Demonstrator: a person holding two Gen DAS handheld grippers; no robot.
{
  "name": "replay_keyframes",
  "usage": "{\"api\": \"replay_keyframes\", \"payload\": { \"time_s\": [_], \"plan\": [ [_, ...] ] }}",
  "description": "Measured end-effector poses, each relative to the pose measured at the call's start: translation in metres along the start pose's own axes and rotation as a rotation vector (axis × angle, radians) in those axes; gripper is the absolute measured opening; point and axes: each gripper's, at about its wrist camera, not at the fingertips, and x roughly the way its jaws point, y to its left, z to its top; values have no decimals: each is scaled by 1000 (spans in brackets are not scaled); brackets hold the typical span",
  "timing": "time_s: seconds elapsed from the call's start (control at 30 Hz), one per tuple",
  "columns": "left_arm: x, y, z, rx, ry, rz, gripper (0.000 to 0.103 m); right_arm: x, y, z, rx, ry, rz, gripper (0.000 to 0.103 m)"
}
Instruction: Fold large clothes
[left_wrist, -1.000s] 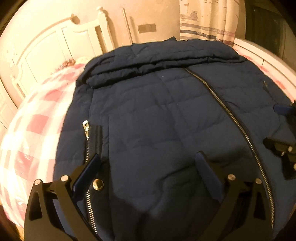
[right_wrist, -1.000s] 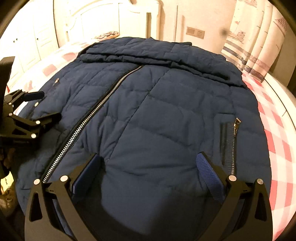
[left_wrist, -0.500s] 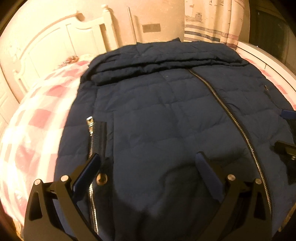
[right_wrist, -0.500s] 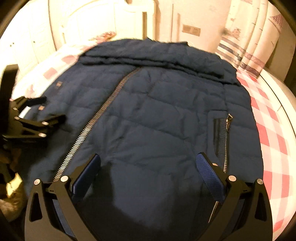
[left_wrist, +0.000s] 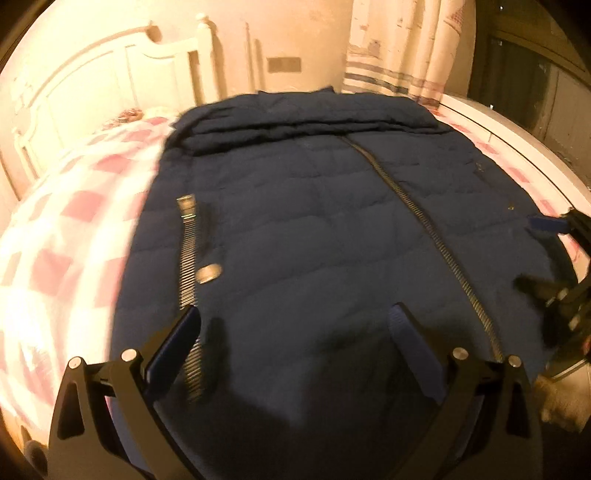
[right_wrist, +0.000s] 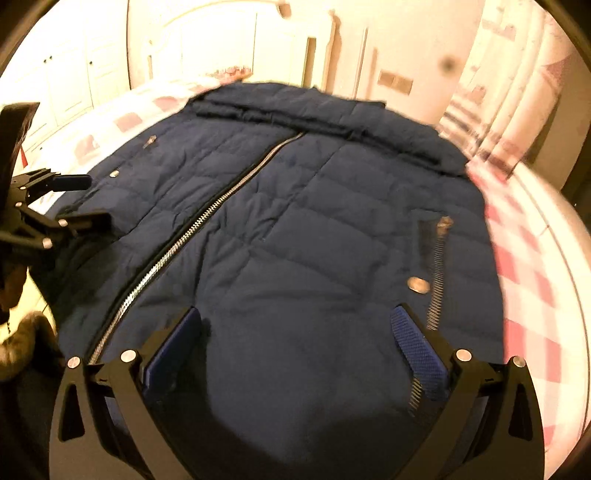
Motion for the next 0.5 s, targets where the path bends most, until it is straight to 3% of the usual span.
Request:
{"api": "replay_keyframes", "payload": {
  "time_s": [0.07, 0.1, 0.17, 0.3, 0.43, 0.5],
  "plan": [
    [3, 11, -13, 17, 22, 57, 101, -1, -13, -16, 31, 14, 9, 99],
    [6, 20, -21, 7, 33, 42, 101, 3, -22, -24, 63, 34, 30, 99],
    [2, 36, -27, -45, 29, 0, 101, -1, -36, -38, 133, -7, 76, 99],
    [-24, 51, -28, -52, -35, 91, 101, -30, -43, -42, 125, -29, 8, 99],
    [-37, 87, -37, -167, -47, 113, 101, -45, -90, -67, 299, -17, -53, 99],
    [-34, 105, -44, -233, -11, 109, 101, -43, -110, -84, 418, 3, -16, 99]
  ]
}}
